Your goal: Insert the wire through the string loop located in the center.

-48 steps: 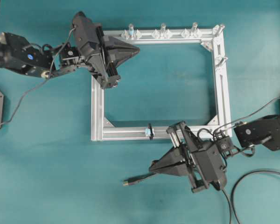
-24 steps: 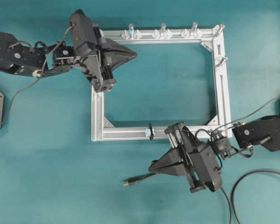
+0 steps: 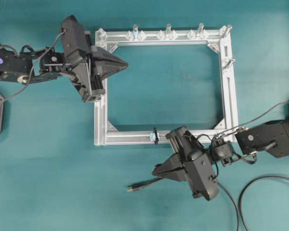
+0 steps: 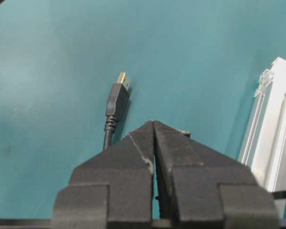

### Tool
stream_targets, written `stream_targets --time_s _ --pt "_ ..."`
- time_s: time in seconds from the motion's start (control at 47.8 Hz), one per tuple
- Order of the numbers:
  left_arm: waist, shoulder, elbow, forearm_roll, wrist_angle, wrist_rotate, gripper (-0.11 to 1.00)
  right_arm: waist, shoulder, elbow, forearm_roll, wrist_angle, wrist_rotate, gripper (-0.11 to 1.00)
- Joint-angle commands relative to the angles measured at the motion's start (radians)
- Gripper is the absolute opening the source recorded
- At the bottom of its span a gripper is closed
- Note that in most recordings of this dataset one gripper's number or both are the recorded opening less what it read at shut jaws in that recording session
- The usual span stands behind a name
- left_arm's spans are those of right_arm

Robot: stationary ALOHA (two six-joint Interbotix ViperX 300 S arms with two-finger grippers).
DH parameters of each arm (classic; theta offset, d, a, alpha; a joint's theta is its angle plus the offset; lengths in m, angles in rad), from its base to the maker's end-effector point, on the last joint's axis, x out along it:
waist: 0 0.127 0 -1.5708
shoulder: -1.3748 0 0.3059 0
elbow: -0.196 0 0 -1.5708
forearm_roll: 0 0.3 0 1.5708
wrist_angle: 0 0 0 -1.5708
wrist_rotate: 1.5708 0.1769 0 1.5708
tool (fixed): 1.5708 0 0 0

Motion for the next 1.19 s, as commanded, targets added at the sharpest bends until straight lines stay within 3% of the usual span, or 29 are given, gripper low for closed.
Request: stream_targets --time_s 0.0,0.314,0.461,0.503,0.817,1.173 --pt "-0.009 -0.021 -0.002 0.003 -0.003 0.005 0.00 0.005 -0.025 -0.031 -0.002 0.005 0.000 0.00" --pt "-0.031 -0.032 0.005 0.003 0.002 0.002 0.00 0.005 -0.026 -0.038 -0.002 0.043 0.002 0.03" --pt "-0.032 -0.074 0.031 0.003 0.038 0.000 0.00 0.008 -0.023 -0.037 -0.002 0.032 0.002 0.37" --pt "-0.032 -0.087 0.043 0.003 0.049 0.000 0.00 0.011 -0.020 -0.037 -0.002 0.026 0.002 0.41" --pt "-0.040 -0.183 0.123 0.003 0.089 -0.003 0.00 0.049 0.040 -0.049 -0.002 -0.031 0.003 0.40" --pt "-0.040 -0.207 0.147 0.003 0.089 -0.003 0.00 0.049 0.110 -0.061 0.003 -0.031 0.003 0.40"
